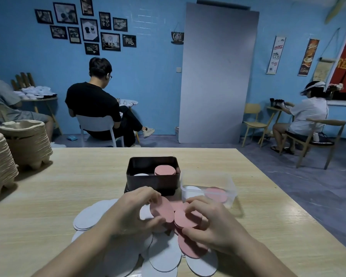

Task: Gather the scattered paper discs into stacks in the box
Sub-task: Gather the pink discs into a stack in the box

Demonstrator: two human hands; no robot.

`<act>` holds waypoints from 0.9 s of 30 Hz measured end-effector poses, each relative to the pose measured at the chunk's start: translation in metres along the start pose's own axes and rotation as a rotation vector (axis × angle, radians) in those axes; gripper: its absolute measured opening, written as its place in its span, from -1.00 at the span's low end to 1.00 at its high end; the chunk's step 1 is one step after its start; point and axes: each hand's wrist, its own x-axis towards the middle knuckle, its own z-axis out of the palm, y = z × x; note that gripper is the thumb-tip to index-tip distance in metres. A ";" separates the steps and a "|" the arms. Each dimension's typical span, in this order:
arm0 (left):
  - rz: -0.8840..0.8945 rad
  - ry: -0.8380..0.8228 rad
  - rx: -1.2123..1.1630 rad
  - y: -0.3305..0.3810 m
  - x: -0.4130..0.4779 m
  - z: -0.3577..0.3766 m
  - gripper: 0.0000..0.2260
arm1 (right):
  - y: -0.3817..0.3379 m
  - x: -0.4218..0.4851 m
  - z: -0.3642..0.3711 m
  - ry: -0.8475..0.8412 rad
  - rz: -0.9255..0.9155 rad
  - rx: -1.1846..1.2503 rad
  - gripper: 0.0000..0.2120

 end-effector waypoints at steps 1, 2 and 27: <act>0.003 0.016 -0.012 -0.002 0.002 -0.004 -0.68 | 0.001 0.002 0.001 0.007 0.003 0.006 -0.72; -0.002 0.031 -0.024 -0.003 0.003 -0.007 -0.68 | 0.001 0.004 0.003 0.015 0.006 0.015 -0.71; 0.022 0.121 -0.125 -0.039 -0.003 0.006 -0.65 | -0.010 0.051 0.043 0.100 -0.102 0.242 -0.75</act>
